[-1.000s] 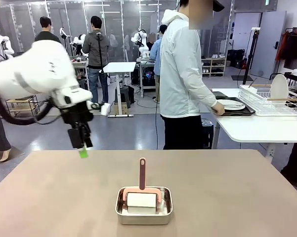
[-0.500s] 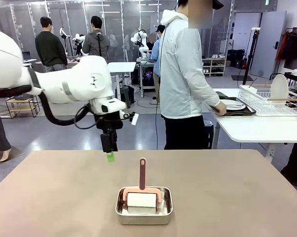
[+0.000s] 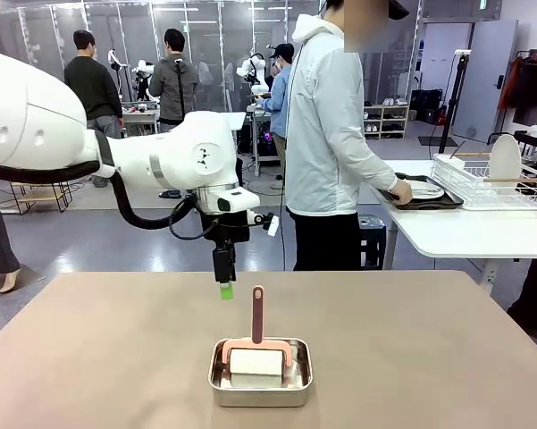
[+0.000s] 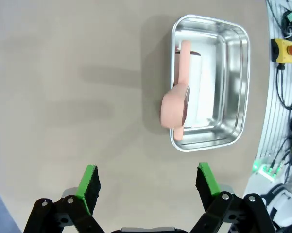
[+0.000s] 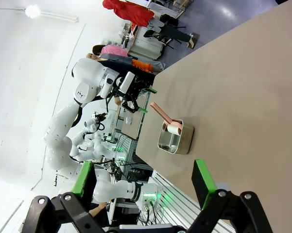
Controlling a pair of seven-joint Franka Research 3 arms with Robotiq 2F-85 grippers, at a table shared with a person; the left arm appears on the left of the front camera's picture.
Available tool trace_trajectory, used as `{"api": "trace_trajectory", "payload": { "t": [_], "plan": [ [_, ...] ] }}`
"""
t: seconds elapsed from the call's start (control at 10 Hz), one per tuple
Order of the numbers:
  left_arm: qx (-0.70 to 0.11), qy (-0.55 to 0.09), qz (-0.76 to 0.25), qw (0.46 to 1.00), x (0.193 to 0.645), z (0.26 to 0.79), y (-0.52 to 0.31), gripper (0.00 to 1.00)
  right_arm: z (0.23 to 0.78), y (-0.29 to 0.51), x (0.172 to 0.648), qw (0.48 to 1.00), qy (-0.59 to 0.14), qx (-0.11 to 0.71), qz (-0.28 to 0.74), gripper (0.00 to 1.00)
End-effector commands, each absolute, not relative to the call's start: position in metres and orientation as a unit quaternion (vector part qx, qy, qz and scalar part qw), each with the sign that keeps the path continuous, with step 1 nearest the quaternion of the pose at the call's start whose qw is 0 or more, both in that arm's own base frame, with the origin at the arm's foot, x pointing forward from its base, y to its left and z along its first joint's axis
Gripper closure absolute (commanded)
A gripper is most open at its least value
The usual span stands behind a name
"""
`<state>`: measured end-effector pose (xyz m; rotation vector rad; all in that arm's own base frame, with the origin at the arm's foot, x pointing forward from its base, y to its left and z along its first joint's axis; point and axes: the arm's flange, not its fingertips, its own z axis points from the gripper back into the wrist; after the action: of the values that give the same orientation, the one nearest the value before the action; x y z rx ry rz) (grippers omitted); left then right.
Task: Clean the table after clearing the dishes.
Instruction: When the right (or left) Handle tray is removed, use the right hand (or left hand) to clean the right (or left) side of the table with the Lint Roller.
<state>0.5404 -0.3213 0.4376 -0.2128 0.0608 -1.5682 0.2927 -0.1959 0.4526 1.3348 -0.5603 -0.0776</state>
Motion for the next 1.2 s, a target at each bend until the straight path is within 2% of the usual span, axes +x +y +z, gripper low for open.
{"api": "trace_trajectory", "payload": {
  "t": [0.0, 0.4, 1.1],
  "plan": [
    [-0.087, 0.045, -0.711, 0.697, 0.546, 0.443, -0.336, 0.00, 0.455, -0.194, 0.292, 0.747, -0.258, 0.612, -0.031, 0.00],
    [-0.092, 0.070, -0.737, 0.666, 0.542, 0.447, -0.358, 0.00, 0.455, -0.194, 0.292, 0.747, -0.258, 0.612, -0.031, 0.00],
    [-0.088, 0.090, -0.741, 0.659, 0.530, 0.433, -0.381, 0.00, 0.455, -0.194, 0.292, 0.747, -0.258, 0.612, -0.031, 0.00]
  ]
}}
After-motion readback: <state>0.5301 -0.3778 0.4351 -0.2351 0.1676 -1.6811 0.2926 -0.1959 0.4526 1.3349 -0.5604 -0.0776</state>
